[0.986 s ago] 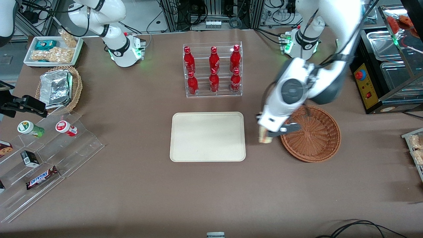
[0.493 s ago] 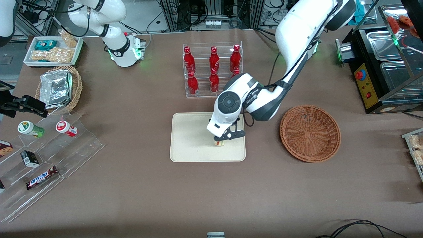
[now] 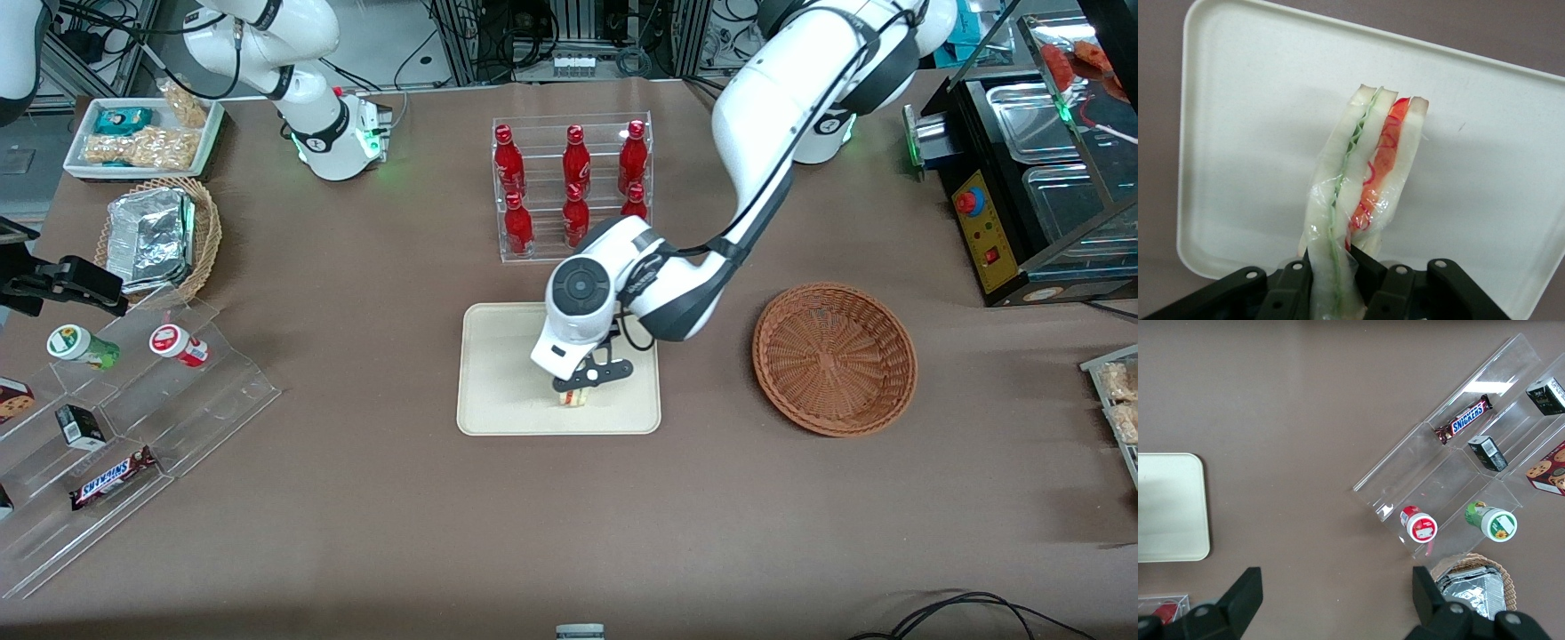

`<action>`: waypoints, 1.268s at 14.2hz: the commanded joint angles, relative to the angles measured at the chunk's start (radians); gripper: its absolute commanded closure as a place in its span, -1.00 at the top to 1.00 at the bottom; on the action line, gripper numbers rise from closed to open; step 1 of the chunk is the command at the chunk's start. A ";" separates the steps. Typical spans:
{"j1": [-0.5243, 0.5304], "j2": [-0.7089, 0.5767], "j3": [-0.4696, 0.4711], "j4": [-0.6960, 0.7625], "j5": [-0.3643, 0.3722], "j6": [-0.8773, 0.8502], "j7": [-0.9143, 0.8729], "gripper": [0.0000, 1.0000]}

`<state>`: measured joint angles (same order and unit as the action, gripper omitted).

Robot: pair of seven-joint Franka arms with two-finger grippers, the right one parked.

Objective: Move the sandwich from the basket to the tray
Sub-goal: 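Lower the sandwich onto the tray and open the left gripper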

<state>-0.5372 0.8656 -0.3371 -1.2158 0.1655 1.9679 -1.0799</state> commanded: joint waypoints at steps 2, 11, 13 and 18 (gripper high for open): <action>-0.038 0.068 0.013 0.078 0.031 -0.001 -0.049 -0.72; -0.050 0.082 0.023 0.071 0.042 0.052 -0.100 1.00; -0.049 0.078 0.023 0.073 0.067 0.048 -0.101 1.00; -0.034 -0.002 0.056 0.076 0.060 -0.041 -0.103 1.00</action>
<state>-0.5657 0.9215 -0.3023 -1.1501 0.2183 1.9776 -1.1653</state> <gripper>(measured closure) 0.000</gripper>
